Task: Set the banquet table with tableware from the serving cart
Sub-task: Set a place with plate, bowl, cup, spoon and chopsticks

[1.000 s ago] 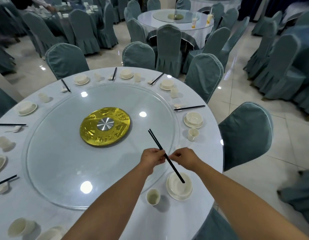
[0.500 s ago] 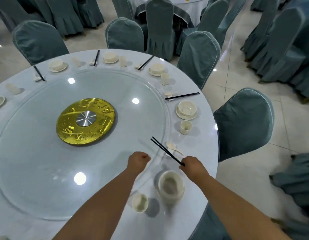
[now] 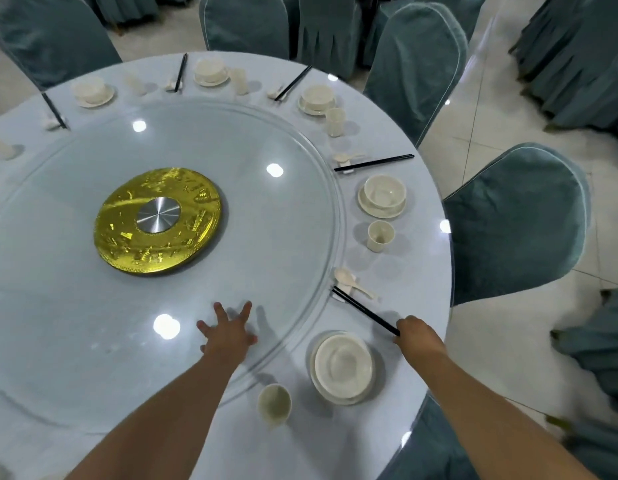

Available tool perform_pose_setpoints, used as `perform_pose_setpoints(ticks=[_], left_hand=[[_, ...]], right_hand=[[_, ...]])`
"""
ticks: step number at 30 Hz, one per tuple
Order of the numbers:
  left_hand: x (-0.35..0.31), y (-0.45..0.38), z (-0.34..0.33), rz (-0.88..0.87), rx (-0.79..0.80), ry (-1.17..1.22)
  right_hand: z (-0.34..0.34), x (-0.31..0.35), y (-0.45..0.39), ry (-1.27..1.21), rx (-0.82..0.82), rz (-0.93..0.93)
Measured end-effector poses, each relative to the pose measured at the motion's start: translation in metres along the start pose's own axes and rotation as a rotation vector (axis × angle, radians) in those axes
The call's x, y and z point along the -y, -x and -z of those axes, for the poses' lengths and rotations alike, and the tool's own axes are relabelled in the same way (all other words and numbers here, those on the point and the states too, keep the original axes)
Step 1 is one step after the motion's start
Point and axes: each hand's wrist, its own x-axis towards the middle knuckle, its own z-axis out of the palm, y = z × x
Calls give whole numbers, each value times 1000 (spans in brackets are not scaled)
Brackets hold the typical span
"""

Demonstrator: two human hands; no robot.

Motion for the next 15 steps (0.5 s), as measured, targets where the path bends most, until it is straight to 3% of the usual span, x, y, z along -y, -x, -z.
perform_pose_setpoints(ticks=[15], left_hand=[[4, 4, -9, 37, 14, -16]], right_hand=[[0, 10, -18, 82, -69, 34]])
